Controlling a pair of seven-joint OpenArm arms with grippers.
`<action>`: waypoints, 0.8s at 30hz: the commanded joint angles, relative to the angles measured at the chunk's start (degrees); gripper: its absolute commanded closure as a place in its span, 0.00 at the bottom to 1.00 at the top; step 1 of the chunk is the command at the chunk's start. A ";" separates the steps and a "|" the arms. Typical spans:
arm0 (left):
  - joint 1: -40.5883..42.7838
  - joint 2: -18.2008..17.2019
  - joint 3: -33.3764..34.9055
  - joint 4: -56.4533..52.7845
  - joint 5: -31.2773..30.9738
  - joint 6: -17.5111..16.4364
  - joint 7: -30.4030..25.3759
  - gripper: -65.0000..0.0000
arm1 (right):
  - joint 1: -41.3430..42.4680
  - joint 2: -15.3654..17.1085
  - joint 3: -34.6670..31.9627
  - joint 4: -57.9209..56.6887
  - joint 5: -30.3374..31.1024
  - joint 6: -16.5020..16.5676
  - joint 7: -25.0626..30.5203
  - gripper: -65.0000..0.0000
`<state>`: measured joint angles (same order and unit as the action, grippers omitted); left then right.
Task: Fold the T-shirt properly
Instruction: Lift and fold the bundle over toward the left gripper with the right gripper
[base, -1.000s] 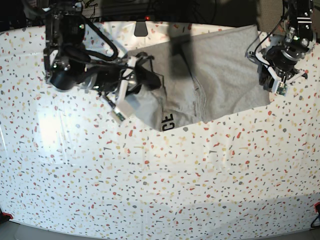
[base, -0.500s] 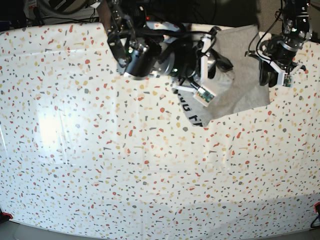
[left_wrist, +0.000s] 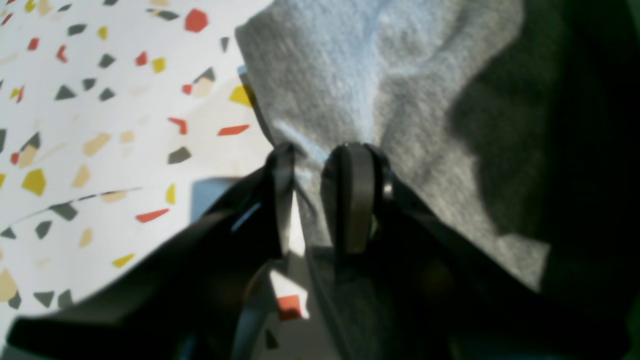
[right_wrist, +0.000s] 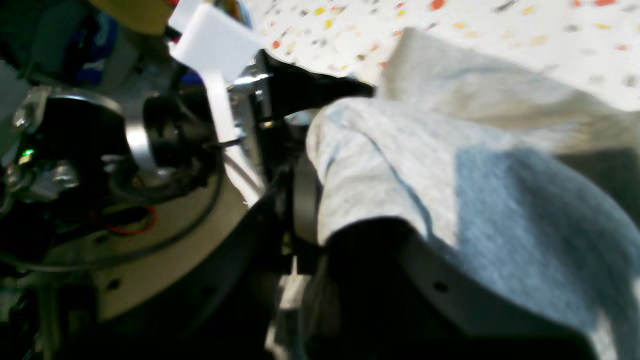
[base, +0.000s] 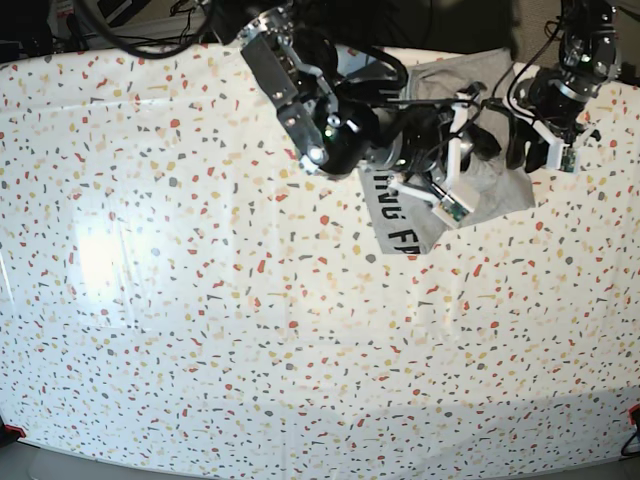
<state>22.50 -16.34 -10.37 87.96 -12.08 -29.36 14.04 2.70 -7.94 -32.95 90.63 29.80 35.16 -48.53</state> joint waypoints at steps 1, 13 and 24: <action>0.04 -0.35 0.42 0.46 0.00 -0.87 -0.11 0.75 | 1.22 -1.06 -1.22 0.46 2.73 0.63 1.60 1.00; -1.44 -0.37 0.42 0.48 -0.02 -0.85 -0.44 0.75 | 2.69 -1.06 -8.66 0.09 3.50 0.81 4.98 0.82; -1.95 -1.11 0.20 0.52 -0.02 -0.28 -0.50 0.75 | 5.03 -1.06 -8.57 0.57 23.56 4.84 9.35 0.44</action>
<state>20.73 -16.69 -9.80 87.74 -11.88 -29.76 13.87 6.83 -8.03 -41.50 89.86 51.59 39.29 -40.40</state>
